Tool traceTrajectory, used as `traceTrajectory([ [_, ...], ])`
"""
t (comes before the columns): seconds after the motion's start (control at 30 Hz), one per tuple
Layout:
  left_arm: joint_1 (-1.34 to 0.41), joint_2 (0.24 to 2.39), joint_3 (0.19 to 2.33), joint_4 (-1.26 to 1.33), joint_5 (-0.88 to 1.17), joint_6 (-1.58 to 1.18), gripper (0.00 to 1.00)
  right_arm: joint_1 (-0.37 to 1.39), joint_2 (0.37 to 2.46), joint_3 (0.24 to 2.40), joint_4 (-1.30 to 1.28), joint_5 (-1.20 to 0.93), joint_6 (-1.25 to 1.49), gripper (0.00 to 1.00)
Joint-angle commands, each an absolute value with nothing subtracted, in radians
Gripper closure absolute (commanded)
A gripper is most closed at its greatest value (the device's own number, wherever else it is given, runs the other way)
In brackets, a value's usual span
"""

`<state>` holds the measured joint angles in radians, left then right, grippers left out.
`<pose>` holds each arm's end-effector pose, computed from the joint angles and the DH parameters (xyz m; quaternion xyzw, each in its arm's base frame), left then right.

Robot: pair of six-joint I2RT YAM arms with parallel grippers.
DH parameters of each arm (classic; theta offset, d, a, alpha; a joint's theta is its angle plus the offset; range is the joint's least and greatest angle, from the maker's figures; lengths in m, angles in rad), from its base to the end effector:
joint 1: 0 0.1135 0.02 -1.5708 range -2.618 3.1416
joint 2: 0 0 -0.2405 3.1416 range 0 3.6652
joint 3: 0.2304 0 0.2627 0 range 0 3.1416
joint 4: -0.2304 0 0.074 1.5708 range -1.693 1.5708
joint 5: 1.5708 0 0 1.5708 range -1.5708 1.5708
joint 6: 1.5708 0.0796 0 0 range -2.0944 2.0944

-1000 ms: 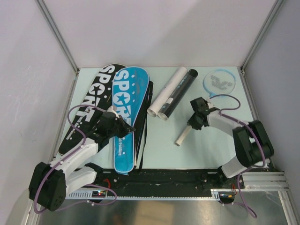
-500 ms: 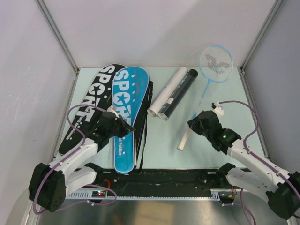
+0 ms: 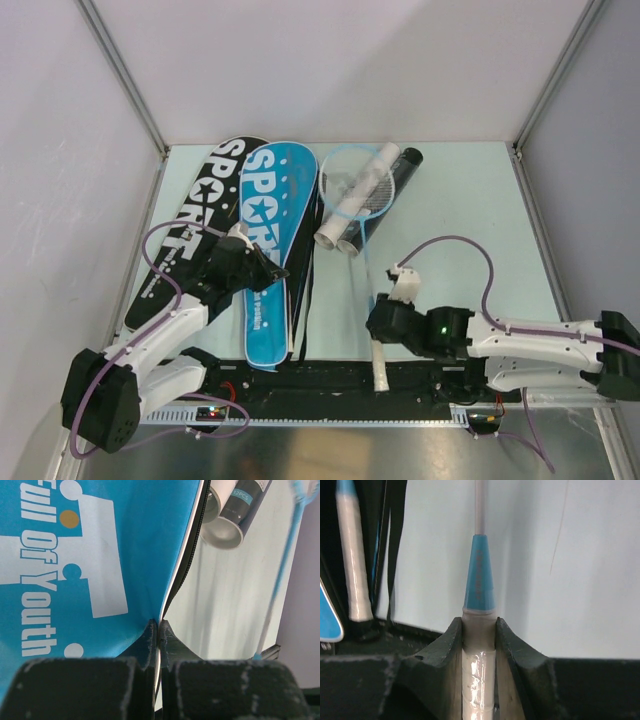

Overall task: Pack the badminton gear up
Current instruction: Pick up the racket from the center of the board, then place the racket in the racket bag.

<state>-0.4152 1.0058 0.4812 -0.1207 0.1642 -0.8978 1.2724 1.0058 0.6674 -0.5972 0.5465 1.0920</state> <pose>0.2368 -0.1186 0.1487 -0.1776 0.8747 -0.3297 0.3076 0.1091 0.2140 0.1740 0.0015 0.9186 0.1811 0.3512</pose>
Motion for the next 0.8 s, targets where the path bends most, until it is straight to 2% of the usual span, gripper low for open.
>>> traceTrajectory([
  [0.0, -0.41, 0.987, 0.532, -0.064, 0.154, -0.893, 1.0, 1.396, 1.037, 0.736, -0.685, 0.65, 1.217, 1.0],
  [0.37, -0.41, 0.99, 0.546, -0.06, 0.146, -0.891, 1.0, 1.649, 1.138, 0.825, -0.924, 0.662, 1.395, 1.0],
  [0.77, -0.409, 0.993, 0.562, -0.059, 0.127, -0.892, 1.0, 1.749, 1.231, 0.934, -1.075, 0.637, 1.46, 1.0],
])
